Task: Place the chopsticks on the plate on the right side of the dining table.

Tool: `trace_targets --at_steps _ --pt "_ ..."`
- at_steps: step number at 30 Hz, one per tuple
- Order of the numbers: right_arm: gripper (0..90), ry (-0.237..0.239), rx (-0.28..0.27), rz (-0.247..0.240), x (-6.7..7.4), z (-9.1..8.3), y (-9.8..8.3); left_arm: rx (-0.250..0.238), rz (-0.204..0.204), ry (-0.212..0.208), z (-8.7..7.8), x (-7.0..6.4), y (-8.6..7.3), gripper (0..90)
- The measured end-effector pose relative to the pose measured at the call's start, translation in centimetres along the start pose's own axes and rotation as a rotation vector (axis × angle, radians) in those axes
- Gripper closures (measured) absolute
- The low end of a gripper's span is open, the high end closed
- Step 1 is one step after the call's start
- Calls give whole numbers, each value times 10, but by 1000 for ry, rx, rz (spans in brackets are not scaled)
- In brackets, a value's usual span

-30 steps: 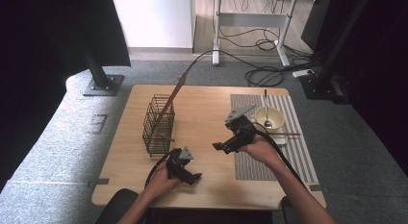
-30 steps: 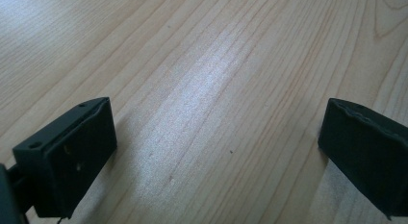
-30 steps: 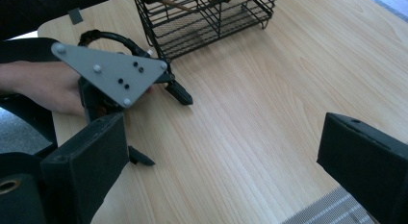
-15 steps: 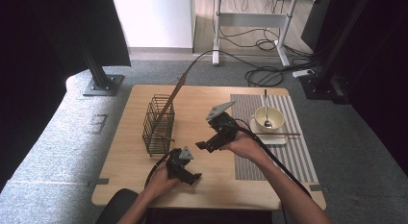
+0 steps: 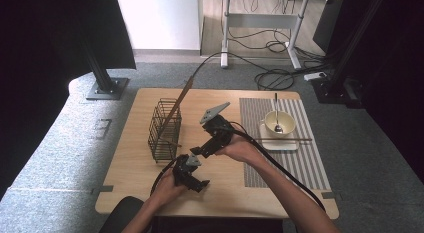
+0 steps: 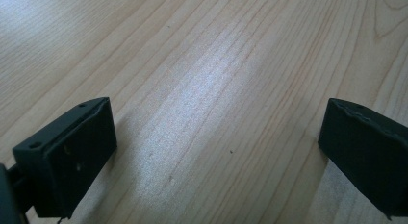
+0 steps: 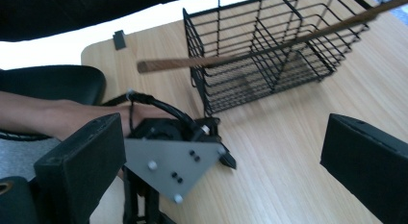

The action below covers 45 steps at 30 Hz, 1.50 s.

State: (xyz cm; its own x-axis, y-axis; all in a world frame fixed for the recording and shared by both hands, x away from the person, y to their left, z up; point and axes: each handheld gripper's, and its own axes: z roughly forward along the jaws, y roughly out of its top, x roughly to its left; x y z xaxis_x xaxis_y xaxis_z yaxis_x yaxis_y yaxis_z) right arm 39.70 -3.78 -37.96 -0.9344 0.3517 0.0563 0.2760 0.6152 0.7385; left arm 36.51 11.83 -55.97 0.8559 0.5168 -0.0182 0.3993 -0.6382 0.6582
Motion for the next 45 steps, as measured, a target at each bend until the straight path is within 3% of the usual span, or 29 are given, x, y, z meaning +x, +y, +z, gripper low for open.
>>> trace_targets --at_steps 14,27,39,45 --pt "2 46 16 -37 9 31 18 2 2 -1 0 0 0 0" --pt "7 45 43 -60 7 61 22 -2 2 -1 0 0 0 0" --pt "130 17 44 -74 2 71 21 1 -1 0 0 0 0 0" --pt "200 -31 30 -58 -5 68 21 3 -1 -2 0 0 0 0"
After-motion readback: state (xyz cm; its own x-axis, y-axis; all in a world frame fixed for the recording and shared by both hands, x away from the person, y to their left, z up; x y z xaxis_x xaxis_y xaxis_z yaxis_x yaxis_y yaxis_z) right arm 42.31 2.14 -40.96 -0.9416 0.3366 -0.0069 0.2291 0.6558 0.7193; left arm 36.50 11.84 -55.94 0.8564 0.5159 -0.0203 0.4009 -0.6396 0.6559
